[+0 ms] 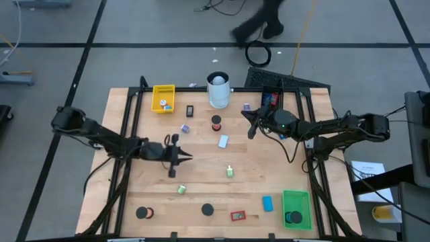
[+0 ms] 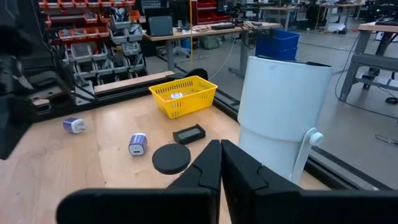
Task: Pick & Place Office items
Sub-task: Put the blue charger adapter into the yellow bin
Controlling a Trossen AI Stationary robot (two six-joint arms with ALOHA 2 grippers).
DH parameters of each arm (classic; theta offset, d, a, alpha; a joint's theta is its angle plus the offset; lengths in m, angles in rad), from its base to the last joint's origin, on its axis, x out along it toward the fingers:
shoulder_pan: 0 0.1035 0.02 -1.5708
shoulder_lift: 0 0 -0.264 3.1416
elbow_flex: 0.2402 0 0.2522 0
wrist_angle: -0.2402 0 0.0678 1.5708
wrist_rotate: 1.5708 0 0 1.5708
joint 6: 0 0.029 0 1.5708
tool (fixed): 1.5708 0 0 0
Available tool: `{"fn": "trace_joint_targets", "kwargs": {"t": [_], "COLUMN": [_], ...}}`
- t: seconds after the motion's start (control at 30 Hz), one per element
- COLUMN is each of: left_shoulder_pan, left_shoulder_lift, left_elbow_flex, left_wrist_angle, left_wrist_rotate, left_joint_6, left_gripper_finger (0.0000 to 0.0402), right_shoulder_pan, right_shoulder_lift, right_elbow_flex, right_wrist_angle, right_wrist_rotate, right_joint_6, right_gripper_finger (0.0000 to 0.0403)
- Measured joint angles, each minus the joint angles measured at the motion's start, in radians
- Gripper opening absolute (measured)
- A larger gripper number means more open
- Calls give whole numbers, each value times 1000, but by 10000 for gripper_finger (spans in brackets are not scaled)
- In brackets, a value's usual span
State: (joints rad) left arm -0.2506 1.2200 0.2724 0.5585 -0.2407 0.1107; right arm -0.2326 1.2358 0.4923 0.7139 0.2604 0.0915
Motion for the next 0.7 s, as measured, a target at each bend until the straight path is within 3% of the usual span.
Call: {"fn": "trace_joint_targets", "kwargs": {"t": [0.2, 0.37, 0.6, 0.7], "left_shoulder_pan": [-114, -177, -196, -215], "left_shoulder_lift": [-30, -32, -28, -28], "left_elbow_flex": [0, 0, 0, 10], "left_wrist_angle": [-176, -227, -145, -140], "left_wrist_rotate": [-133, -124, -67, -65], "left_joint_6": [-162, -229, -306, -300], "left_gripper_finger": [6, 4, 25, 11], "right_shoulder_pan": [0, 0, 0, 0], "right_shoulder_lift": [0, 0, 0, 0], "right_elbow_flex": [0, 0, 0, 0], "right_wrist_angle": [1, 3, 5, 4], "right_wrist_rotate": [0, 0, 0, 0], "right_joint_6": [0, 1, 1, 1], "right_gripper_finger": [4, 4, 4, 4]}}
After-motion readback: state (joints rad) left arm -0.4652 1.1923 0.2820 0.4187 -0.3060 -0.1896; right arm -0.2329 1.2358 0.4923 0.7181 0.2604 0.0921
